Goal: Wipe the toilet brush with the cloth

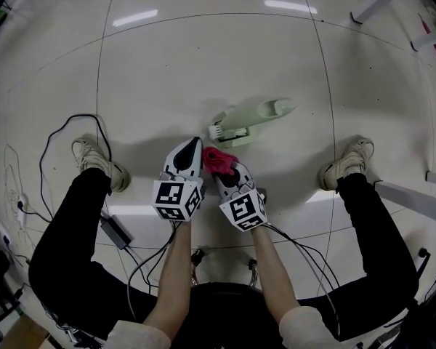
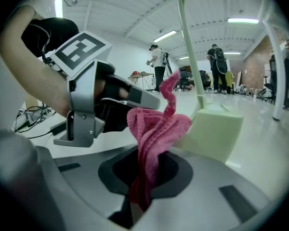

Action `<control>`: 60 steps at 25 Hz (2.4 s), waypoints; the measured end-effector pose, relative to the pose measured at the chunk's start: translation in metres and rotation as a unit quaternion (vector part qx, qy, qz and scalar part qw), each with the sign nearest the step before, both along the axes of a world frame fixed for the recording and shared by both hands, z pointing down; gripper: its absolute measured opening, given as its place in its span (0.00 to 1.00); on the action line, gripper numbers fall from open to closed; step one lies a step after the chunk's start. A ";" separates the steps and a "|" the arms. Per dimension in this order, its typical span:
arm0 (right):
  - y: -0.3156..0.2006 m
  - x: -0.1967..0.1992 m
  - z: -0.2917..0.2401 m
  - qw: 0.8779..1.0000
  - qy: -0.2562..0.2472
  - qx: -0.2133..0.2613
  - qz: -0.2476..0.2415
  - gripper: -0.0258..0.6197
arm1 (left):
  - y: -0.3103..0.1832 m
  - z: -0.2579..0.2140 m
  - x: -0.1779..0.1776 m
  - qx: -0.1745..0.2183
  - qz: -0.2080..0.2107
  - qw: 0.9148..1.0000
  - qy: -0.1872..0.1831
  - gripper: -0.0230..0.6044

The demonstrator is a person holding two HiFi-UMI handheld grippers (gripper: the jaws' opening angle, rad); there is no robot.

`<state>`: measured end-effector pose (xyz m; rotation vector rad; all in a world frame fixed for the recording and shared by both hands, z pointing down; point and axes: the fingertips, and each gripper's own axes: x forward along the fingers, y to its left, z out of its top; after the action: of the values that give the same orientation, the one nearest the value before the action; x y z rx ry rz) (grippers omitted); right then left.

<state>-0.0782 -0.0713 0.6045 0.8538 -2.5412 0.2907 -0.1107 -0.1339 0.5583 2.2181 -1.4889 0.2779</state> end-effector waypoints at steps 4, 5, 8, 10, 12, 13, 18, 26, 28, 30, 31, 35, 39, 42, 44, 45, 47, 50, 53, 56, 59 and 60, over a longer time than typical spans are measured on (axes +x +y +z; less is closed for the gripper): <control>-0.021 0.027 -0.002 0.997 -0.030 0.001 0.065 0.09 | 0.009 0.009 -0.001 -0.013 -0.001 1.000 -0.001 0.04; -0.025 0.034 -0.004 0.997 -0.034 0.003 0.074 0.09 | 0.012 0.012 -0.002 -0.017 -0.004 1.000 0.000 0.04; -0.024 0.047 -0.010 0.996 -0.035 0.011 0.083 0.09 | 0.019 0.018 -0.003 -0.025 -0.007 1.000 0.001 0.04; -0.025 0.062 -0.012 0.994 -0.039 0.014 0.105 0.09 | 0.020 0.018 0.001 -0.024 0.002 1.000 -0.001 0.04; -0.031 0.083 -0.012 0.989 -0.048 0.010 0.143 0.09 | 0.019 0.017 0.005 -0.021 0.009 1.000 -0.002 0.04; -0.033 0.093 -0.011 0.986 -0.052 0.007 0.160 0.09 | 0.018 0.016 0.006 -0.021 0.010 1.000 -0.002 0.04; -0.047 0.115 -0.008 0.984 -0.045 0.011 0.175 0.09 | 0.014 0.013 0.009 -0.019 0.016 1.000 -0.006 0.04; -0.058 0.140 -0.005 0.969 -0.062 0.008 0.241 0.09 | -0.005 -0.004 0.008 0.013 0.030 0.999 -0.003 0.04; -0.058 0.142 -0.005 0.967 -0.060 0.009 0.247 0.09 | -0.011 -0.009 0.010 0.027 0.038 0.999 0.009 0.04; -0.055 0.137 -0.008 0.969 -0.061 0.009 0.240 0.09 | -0.017 -0.012 0.015 0.039 0.060 0.997 0.026 0.04; -0.054 0.134 -0.009 0.969 -0.065 0.008 0.239 0.09 | -0.021 -0.013 0.020 0.045 0.079 0.995 0.030 0.04; -0.050 0.124 -0.009 0.968 -0.081 -0.003 0.239 0.09 | -0.045 -0.018 0.039 0.067 0.150 0.986 0.033 0.29; -0.045 0.122 -0.013 0.965 -0.092 -0.008 0.247 0.09 | -0.069 -0.009 0.054 0.069 0.201 0.977 0.003 0.29; -0.043 0.116 -0.019 0.958 -0.117 -0.014 0.262 0.09 | -0.081 -0.007 0.056 0.071 0.209 0.975 0.028 0.29; -0.047 0.110 -0.020 0.955 -0.126 -0.014 0.267 0.09 | -0.080 -0.006 0.059 0.066 0.225 0.971 0.046 0.28; -0.051 0.109 -0.020 0.955 -0.123 -0.012 0.268 0.09 | -0.077 -0.003 0.062 0.059 0.242 0.967 0.046 0.28; -0.058 0.111 -0.020 0.956 -0.117 -0.010 0.270 0.09 | -0.067 0.006 0.069 0.043 0.280 0.959 0.033 0.26; -0.064 0.113 -0.020 0.959 -0.108 -0.008 0.260 0.09 | -0.065 0.017 0.072 0.036 0.297 0.954 0.011 0.26; -0.069 0.113 -0.021 0.965 -0.095 -0.003 0.245 0.09 | -0.078 0.013 0.067 0.056 0.262 0.963 0.026 0.26; -0.072 0.114 -0.021 0.968 -0.088 -0.003 0.237 0.09 | -0.088 0.010 0.066 0.064 0.251 0.965 0.052 0.26; -0.073 0.112 -0.021 0.969 -0.091 -0.005 0.230 0.09 | -0.093 0.012 0.065 0.058 0.253 0.963 0.075 0.26; -0.074 0.112 -0.021 0.969 -0.091 -0.005 0.229 0.09 | -0.094 0.012 0.065 0.057 0.255 0.962 0.081 0.26</control>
<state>0.0334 -0.1453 0.5837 1.4688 -2.4704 0.5457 -0.0453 -0.2281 0.5705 2.6213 -0.8489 0.1661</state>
